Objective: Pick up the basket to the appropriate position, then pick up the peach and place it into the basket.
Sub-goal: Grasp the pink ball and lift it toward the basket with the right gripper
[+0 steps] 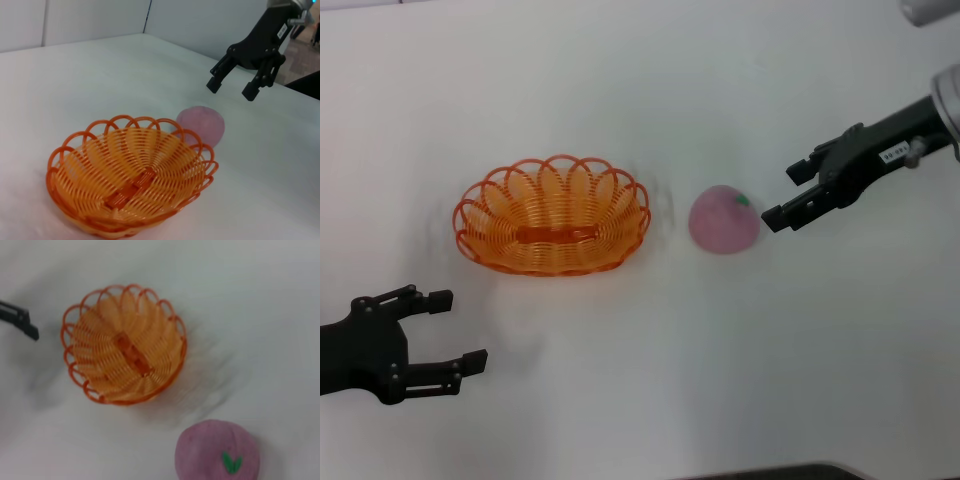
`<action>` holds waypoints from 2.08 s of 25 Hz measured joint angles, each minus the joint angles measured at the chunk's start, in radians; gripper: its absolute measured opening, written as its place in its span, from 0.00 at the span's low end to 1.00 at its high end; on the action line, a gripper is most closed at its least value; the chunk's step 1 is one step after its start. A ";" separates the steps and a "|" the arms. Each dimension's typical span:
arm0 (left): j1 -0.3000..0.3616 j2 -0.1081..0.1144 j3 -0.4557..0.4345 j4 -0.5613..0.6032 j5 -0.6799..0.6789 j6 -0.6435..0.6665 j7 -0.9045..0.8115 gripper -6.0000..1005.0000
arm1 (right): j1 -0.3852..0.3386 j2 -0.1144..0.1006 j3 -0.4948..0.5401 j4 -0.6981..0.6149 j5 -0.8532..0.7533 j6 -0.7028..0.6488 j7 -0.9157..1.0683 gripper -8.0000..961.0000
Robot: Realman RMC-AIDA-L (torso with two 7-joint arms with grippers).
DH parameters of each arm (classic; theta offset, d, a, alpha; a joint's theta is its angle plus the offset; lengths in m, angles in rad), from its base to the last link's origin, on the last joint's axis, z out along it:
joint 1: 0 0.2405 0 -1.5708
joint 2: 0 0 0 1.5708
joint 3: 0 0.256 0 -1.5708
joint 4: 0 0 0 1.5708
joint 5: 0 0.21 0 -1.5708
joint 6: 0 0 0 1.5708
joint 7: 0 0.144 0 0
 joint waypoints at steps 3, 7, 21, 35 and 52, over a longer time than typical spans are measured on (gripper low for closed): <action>-0.001 0.000 -0.001 0.000 0.000 -0.001 0.000 0.92 | 0.044 0.006 -0.065 -0.019 -0.058 -0.007 0.051 0.99; -0.002 0.000 -0.001 -0.003 0.000 -0.002 0.000 0.91 | 0.079 0.013 -0.183 -0.024 -0.087 0.013 0.097 0.99; -0.006 0.002 -0.001 -0.011 0.001 -0.020 -0.001 0.92 | 0.083 0.025 -0.467 -0.025 -0.059 0.141 0.071 0.98; -0.006 0.002 -0.001 -0.012 0.000 -0.025 -0.005 0.92 | 0.082 0.022 -0.559 0.017 0.007 0.247 0.080 0.98; -0.008 0.002 -0.001 -0.012 0.002 -0.024 -0.005 0.92 | 0.081 0.017 -0.593 0.054 0.035 0.284 0.070 0.94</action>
